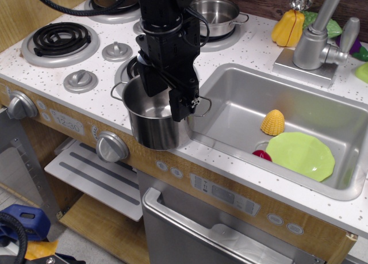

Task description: Put pot on stove which is near stove

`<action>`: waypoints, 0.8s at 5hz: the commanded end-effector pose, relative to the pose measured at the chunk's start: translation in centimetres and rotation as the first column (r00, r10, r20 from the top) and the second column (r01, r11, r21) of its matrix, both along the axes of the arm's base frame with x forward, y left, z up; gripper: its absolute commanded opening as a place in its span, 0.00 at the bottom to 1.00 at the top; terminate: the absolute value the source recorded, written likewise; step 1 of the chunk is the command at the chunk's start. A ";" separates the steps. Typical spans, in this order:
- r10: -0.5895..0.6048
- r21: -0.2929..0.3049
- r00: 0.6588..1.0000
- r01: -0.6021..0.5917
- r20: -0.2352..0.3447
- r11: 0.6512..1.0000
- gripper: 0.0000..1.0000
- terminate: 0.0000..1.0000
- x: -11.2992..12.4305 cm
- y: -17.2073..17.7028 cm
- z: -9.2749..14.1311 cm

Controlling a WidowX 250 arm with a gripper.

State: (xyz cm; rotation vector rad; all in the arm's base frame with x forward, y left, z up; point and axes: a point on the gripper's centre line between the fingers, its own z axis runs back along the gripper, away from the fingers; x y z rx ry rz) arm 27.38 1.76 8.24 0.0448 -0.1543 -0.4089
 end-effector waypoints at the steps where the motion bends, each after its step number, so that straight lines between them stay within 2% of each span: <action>1: 0.000 0.000 1.000 0.000 0.000 1.000 1.00 0.00 0.0 0.0 0.0; 2: -0.023 -0.019 0.999 0.023 0.039 1.000 1.00 0.00 0.0 0.8 -2.0; 4: -0.064 -0.031 0.994 0.067 0.086 0.997 1.00 0.00 0.3 1.8 -4.3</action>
